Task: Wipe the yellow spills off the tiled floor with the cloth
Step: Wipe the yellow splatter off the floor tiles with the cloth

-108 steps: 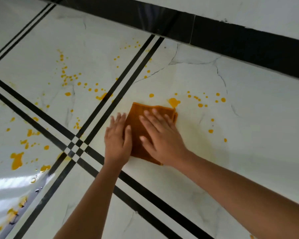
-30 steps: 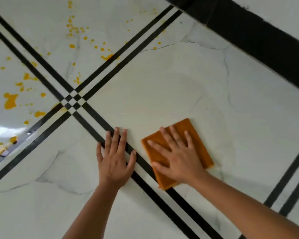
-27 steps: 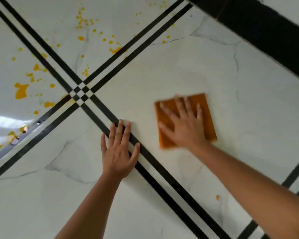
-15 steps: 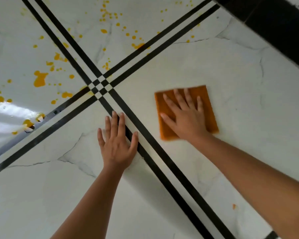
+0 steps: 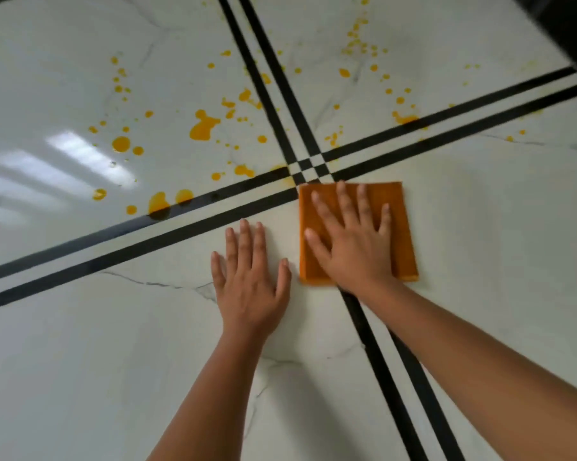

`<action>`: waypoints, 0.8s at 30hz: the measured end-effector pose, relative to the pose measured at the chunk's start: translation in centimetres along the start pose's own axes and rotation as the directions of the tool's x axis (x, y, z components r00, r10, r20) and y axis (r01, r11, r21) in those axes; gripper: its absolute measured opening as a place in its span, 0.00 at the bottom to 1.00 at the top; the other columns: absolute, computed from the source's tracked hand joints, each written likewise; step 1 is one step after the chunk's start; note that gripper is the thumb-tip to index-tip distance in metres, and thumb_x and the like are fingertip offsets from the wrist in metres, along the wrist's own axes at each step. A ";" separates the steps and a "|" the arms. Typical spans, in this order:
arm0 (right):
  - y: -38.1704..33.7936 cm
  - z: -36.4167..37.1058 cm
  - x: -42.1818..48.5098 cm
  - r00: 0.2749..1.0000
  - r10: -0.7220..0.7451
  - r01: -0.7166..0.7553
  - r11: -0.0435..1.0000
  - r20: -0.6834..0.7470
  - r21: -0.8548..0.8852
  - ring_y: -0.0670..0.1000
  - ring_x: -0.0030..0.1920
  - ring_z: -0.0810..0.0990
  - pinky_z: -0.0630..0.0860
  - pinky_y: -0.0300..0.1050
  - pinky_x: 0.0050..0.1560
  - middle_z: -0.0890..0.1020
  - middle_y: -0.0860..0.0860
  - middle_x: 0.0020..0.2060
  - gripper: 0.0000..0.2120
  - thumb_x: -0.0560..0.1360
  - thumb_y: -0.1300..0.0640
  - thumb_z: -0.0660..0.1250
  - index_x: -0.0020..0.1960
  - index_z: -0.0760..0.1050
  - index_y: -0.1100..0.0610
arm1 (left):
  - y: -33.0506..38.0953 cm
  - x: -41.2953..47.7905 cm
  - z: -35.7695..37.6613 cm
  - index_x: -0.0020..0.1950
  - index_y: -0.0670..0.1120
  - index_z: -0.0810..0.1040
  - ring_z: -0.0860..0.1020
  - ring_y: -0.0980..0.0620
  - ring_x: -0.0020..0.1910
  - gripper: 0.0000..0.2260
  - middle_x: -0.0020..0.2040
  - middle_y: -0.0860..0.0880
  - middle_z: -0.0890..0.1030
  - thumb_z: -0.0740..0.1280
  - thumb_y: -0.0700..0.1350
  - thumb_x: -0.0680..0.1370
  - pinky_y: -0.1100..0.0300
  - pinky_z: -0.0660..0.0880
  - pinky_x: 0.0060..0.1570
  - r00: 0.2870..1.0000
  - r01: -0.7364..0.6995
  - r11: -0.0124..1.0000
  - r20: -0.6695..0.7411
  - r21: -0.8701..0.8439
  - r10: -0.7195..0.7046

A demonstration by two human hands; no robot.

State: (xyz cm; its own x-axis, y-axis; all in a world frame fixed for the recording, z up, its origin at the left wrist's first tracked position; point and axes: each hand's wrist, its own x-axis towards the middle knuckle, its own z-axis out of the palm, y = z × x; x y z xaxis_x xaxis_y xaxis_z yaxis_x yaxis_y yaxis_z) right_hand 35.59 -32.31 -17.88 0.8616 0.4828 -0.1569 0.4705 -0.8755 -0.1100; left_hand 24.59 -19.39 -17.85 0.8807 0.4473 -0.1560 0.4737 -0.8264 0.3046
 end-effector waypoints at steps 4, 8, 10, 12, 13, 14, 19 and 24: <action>1.8 -0.1 -1.7 0.934 -0.341 0.348 0.935 0.106 -0.063 0.56 0.76 0.45 0.47 0.66 0.71 0.47 0.48 0.77 0.30 0.75 0.31 0.36 0.74 0.40 0.37 | -4.6 0.2 -1.5 0.76 0.51 0.44 0.36 0.54 0.74 0.31 0.77 0.52 0.43 0.42 0.62 0.75 0.51 0.35 0.71 0.997 0.068 0.997 -0.029 0.026 -0.067; -2.2 -0.6 6.2 0.999 0.028 -0.028 1.000 0.034 0.011 0.56 0.76 0.40 0.42 0.65 0.71 0.44 0.48 0.77 0.29 0.76 0.33 0.41 0.75 0.40 0.37 | -7.8 -0.3 -2.5 0.77 0.53 0.45 0.38 0.55 0.74 0.32 0.77 0.53 0.45 0.42 0.63 0.75 0.51 0.35 0.71 0.995 0.100 0.994 -0.035 0.040 -0.098; -6.9 -0.4 6.5 0.999 -0.038 0.038 0.999 0.022 0.034 0.56 0.76 0.41 0.41 0.65 0.71 0.45 0.49 0.77 0.29 0.76 0.34 0.43 0.75 0.43 0.38 | -8.5 0.0 -2.6 0.76 0.53 0.46 0.39 0.55 0.75 0.32 0.77 0.54 0.45 0.42 0.64 0.74 0.51 0.36 0.71 0.988 0.142 0.990 -0.066 0.023 -0.140; -8.0 0.2 3.7 0.944 -0.322 0.324 0.946 0.072 -0.025 0.54 0.76 0.41 0.41 0.64 0.71 0.44 0.47 0.77 0.30 0.75 0.33 0.41 0.75 0.42 0.38 | -8.9 0.4 -2.9 0.76 0.52 0.47 0.40 0.55 0.75 0.33 0.77 0.53 0.45 0.43 0.63 0.73 0.50 0.37 0.71 0.966 0.235 0.972 -0.103 -0.026 -0.236; -7.2 0.2 2.1 0.900 -0.424 0.430 0.902 0.102 -0.044 0.53 0.76 0.41 0.42 0.63 0.71 0.44 0.46 0.77 0.30 0.74 0.33 0.40 0.74 0.42 0.37 | -9.4 0.5 -3.1 0.76 0.51 0.46 0.40 0.54 0.75 0.33 0.77 0.52 0.45 0.42 0.63 0.73 0.50 0.38 0.71 0.960 0.259 0.965 -0.103 -0.036 -0.261; -6.0 -0.1 1.7 0.882 -0.458 0.464 0.885 0.115 -0.033 0.53 0.76 0.42 0.43 0.63 0.72 0.44 0.45 0.76 0.31 0.73 0.32 0.39 0.74 0.41 0.36 | -10.0 0.4 -3.2 0.76 0.51 0.46 0.40 0.54 0.75 0.33 0.77 0.52 0.45 0.42 0.63 0.74 0.50 0.37 0.71 0.959 0.262 0.965 -0.100 -0.032 -0.264; -10.1 -0.1 6.8 0.987 -0.142 0.142 0.990 0.073 0.001 0.54 0.76 0.40 0.41 0.64 0.71 0.44 0.47 0.77 0.29 0.76 0.34 0.44 0.75 0.42 0.38 | -12.7 -0.7 -3.7 0.77 0.50 0.46 0.41 0.53 0.75 0.31 0.77 0.52 0.45 0.43 0.60 0.75 0.50 0.38 0.71 0.952 0.285 0.958 -0.111 -0.027 -0.286; -11.0 1.2 -1.4 0.688 -0.709 0.719 0.695 0.154 -0.017 0.56 0.76 0.50 0.45 0.62 0.70 0.54 0.48 0.76 0.29 0.76 0.33 0.43 0.75 0.50 0.39 | -14.5 -3.4 -3.9 0.76 0.51 0.42 0.39 0.54 0.75 0.31 0.77 0.52 0.41 0.38 0.61 0.75 0.50 0.37 0.71 0.962 0.265 0.964 -0.073 0.002 -0.264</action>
State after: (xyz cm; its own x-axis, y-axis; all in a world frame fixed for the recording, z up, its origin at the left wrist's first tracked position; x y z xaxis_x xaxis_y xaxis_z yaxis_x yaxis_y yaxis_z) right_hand 28.94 -23.31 -17.57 0.2302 0.9561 -0.1813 0.9498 -0.2613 -0.1723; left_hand 14.73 -7.60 -18.02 0.7217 0.6730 -0.1620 0.6898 -0.6794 0.2502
